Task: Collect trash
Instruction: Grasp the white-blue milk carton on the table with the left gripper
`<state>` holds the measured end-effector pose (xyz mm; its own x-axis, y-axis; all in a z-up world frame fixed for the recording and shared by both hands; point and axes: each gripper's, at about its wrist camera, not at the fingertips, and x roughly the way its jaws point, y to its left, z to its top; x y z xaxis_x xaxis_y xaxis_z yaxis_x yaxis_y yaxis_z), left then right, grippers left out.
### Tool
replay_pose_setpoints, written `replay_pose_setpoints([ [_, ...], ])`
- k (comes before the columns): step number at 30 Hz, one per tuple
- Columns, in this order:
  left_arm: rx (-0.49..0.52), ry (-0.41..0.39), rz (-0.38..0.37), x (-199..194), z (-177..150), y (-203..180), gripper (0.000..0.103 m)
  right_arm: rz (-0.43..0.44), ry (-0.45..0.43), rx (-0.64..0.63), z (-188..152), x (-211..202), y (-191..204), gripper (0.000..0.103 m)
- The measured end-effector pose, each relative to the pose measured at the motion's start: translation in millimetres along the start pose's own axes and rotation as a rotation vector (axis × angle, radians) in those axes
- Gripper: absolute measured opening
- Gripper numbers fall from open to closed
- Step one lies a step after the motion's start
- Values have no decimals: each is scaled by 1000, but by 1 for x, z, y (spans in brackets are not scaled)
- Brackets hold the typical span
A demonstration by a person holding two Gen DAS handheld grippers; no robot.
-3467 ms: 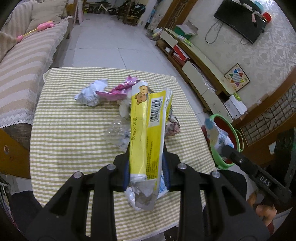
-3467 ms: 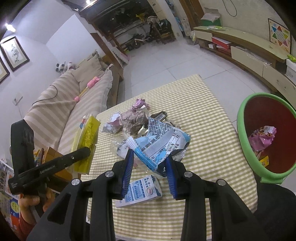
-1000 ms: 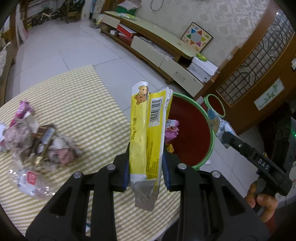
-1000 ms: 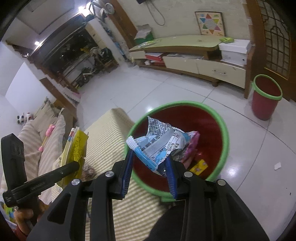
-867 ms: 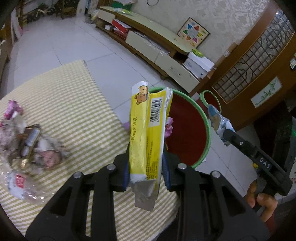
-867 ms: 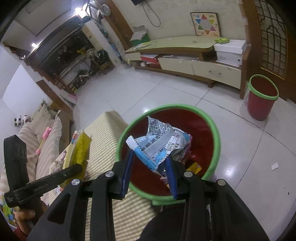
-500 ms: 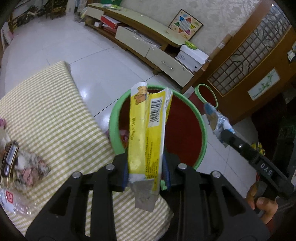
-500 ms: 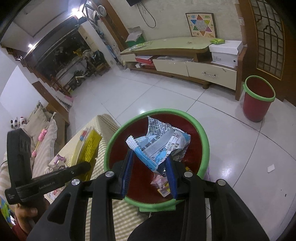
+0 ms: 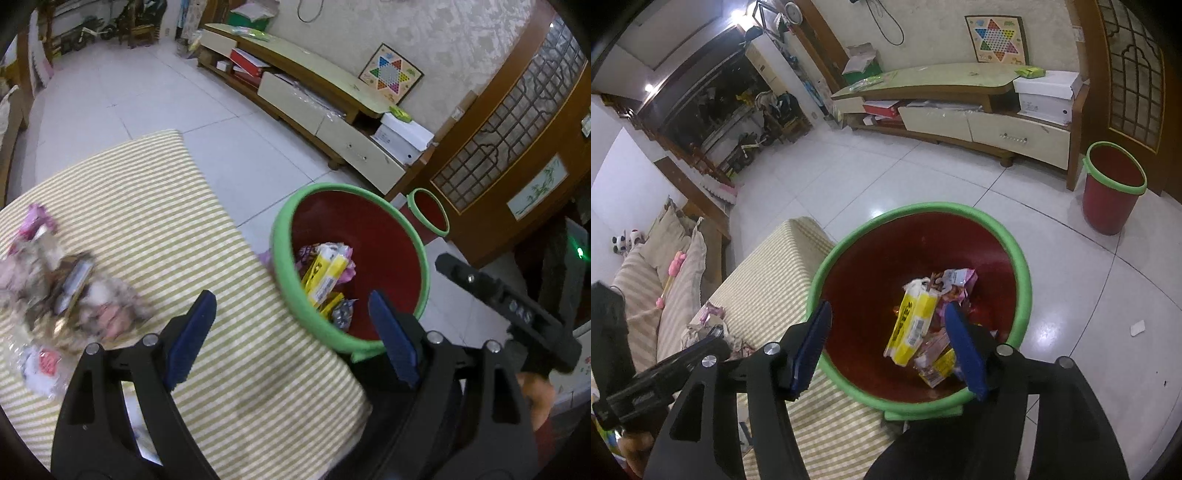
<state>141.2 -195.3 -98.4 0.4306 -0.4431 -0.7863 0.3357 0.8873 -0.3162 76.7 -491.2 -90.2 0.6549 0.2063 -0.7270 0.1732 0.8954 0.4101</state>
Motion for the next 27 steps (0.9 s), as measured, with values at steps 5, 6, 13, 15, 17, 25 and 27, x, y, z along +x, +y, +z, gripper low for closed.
replay_pose_setpoints([
  [5,-20,-24,64,-40,-31,37,82,12,14,-65,-11,-7,30,63],
  [6,-33,-24,81,-49,-40,50,82,9,17,-77,-14,-7,35,66],
  [13,-64,27,207,-92,-91,121,82,17,66,-79,-35,2,55,67],
  [15,-70,45,216,-98,-103,134,82,17,84,-97,-42,5,63,67],
  [17,-63,63,199,-99,-111,138,82,19,106,-119,-50,9,76,67],
  [25,263,218,241,-49,-133,102,82,64,158,-213,-73,15,125,67],
  [27,261,222,224,-38,-131,100,82,70,169,-249,-78,15,137,67],
])
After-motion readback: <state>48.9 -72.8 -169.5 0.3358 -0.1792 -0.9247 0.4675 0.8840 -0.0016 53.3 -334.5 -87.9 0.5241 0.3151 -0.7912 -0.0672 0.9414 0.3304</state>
